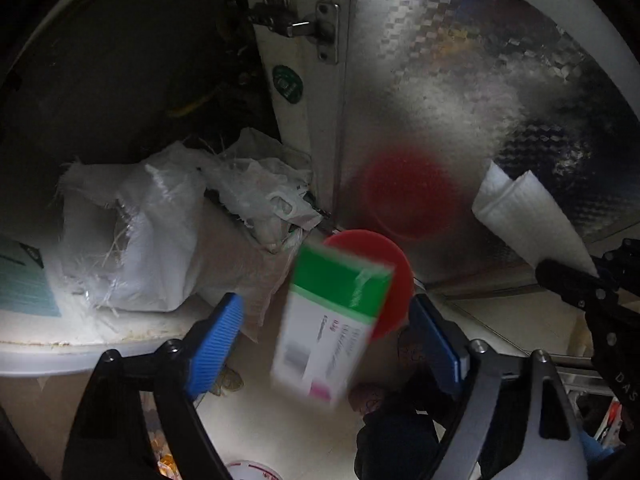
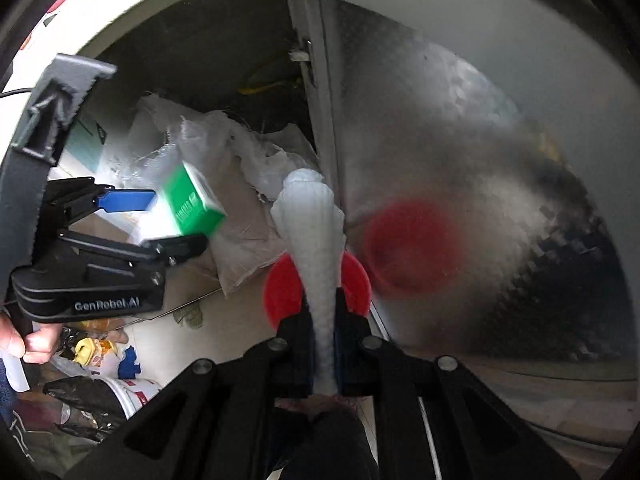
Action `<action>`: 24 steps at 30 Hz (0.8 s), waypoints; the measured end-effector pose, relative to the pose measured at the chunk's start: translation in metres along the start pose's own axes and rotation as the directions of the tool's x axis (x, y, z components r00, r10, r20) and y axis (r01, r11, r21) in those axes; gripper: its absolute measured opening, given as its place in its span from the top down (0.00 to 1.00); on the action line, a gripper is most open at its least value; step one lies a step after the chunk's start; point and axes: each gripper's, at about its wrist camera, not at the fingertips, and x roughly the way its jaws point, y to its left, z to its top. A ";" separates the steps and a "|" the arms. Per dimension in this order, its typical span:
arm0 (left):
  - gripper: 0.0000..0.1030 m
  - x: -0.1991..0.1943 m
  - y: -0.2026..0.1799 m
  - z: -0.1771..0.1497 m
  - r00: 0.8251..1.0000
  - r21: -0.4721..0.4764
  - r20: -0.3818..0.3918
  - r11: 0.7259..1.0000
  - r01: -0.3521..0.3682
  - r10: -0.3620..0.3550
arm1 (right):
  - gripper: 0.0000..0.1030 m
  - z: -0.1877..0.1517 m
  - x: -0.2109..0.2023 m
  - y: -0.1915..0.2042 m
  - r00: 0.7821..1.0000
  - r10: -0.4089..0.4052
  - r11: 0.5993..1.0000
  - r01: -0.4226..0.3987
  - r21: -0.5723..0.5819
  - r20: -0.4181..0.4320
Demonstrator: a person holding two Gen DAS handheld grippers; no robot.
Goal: Collect trash
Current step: 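Carry the capsule box and white cloth down over the red bin with both grippers, then open the left gripper to drop the box while the right gripper drops the cloth into the bin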
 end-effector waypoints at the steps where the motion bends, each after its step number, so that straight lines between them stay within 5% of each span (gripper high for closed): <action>1: 0.19 0.001 0.000 0.002 1.000 0.002 -0.001 1.000 0.008 -0.008 | 0.94 0.000 0.002 -0.001 1.000 -0.003 1.000 0.003 0.004 0.001; 9: 0.16 -0.009 0.000 0.005 0.999 -0.018 -0.021 0.999 0.034 -0.035 | 0.94 0.002 -0.015 -0.004 1.000 -0.003 1.000 0.003 -0.007 -0.013; 24: 0.16 -0.006 0.046 -0.033 0.998 -0.170 -0.048 0.984 -0.050 0.042 | 0.93 0.011 0.034 0.031 0.994 0.069 0.981 -0.084 -0.175 -0.091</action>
